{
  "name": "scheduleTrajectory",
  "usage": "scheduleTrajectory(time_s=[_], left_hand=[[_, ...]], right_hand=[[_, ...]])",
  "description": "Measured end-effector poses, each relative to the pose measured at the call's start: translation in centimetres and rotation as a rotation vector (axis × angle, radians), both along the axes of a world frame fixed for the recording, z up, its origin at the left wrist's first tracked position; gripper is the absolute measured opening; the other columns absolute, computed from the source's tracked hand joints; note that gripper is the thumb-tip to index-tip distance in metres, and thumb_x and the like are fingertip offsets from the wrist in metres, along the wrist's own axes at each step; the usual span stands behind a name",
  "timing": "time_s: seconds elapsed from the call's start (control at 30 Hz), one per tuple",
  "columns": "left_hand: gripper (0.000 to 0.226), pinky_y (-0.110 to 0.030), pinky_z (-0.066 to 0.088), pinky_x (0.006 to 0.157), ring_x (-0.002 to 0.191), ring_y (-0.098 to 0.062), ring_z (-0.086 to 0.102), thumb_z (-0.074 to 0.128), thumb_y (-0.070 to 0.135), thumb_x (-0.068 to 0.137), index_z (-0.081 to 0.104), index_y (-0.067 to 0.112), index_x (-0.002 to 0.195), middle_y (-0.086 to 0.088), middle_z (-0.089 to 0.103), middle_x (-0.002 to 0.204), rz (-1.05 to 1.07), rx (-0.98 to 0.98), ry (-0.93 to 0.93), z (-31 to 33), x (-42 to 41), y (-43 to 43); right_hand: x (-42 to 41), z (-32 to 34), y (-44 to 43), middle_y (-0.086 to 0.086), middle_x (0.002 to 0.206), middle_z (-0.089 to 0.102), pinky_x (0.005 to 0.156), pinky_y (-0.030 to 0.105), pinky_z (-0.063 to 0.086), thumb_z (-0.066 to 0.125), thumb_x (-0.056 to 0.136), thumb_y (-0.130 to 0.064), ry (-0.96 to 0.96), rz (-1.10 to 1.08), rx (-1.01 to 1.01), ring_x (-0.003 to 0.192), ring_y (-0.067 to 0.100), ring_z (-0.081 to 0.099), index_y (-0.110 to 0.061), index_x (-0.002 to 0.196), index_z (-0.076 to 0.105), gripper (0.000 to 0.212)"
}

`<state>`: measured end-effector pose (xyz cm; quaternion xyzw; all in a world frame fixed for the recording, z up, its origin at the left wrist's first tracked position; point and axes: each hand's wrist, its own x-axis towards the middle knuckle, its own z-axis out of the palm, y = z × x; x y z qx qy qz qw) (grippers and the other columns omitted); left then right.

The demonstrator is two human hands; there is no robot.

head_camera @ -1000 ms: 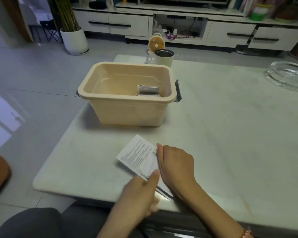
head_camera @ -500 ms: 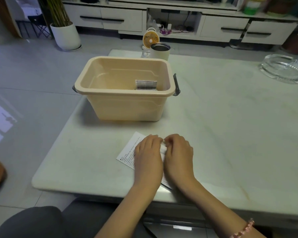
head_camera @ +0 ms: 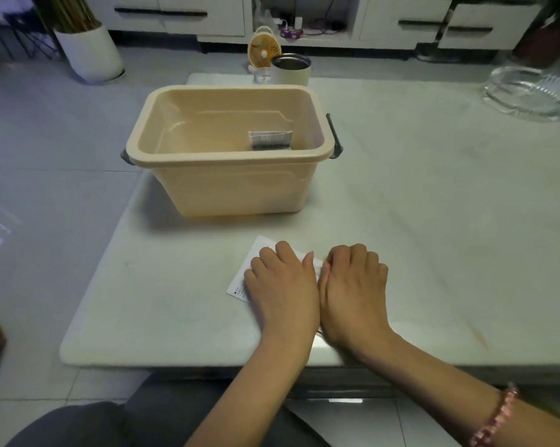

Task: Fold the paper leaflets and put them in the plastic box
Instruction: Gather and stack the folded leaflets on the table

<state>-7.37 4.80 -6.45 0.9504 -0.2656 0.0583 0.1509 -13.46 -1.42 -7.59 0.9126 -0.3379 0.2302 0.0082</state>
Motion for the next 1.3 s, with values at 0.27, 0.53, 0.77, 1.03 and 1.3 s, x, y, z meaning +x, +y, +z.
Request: scheduleTrajectory(time_s=[0.27,0.53,0.77,1.03,1.3], left_hand=[[0.063,-0.039,0.030,0.098,0.121,-0.031,0.036,0.039,0.058,0.090,0.040,0.004,0.124,-0.014,0.039,0.131,-0.015,0.057,0.380,3.0,0.4,0.8],[0.054,-0.022,0.040,0.073,0.092,-0.020,0.056,0.072,0.029,0.077,0.049,0.002,0.119,-0.009,0.060,0.110,-0.127,-0.054,0.927,5.7,2.8,1.5],[0.053,-0.034,0.039,0.101,0.119,-0.026,0.043,0.069,0.036,0.078,0.054,0.014,0.123,-0.010,0.047,0.130,-0.153,0.087,0.780,5.5,2.1,1.8],[0.044,-0.034,0.047,0.092,0.104,-0.019,0.058,0.074,0.020,0.076,0.050,0.015,0.113,-0.003,0.061,0.114,-0.105,-0.384,0.947,4.8,1.9,3.3],[0.034,-0.023,0.054,0.076,0.089,-0.014,0.067,0.070,0.002,0.078,0.059,0.015,0.107,-0.001,0.070,0.100,-0.076,-0.944,0.948,3.3,2.3,4.5]], right_hand=[[-0.4,0.2,0.2,0.008,0.075,0.050,0.060,0.032,0.028,0.045,0.083,-0.018,-0.021,-0.005,0.052,0.065,0.025,0.043,-0.012,0.077,0.051,0.010],[-0.3,0.5,0.1,0.014,0.078,0.054,0.061,0.034,0.025,0.041,0.085,-0.012,-0.100,0.023,0.115,0.066,0.025,0.039,-0.005,0.082,0.057,0.017],[-0.6,0.5,0.1,0.015,0.083,0.058,0.065,0.031,0.027,0.030,0.089,-0.021,-0.166,0.093,0.141,0.069,0.029,0.048,-0.006,0.085,0.060,0.033],[-0.6,1.8,-0.8,0.007,0.100,0.060,0.077,0.028,0.030,0.031,0.093,-0.036,-0.238,0.168,0.388,0.090,0.025,0.050,-0.010,0.099,0.059,0.039],[-0.3,4.9,-1.8,-0.006,0.105,0.061,0.067,0.009,0.049,0.067,0.083,-0.014,-0.422,0.337,1.380,0.086,0.005,0.061,-0.021,0.119,0.049,0.041]])
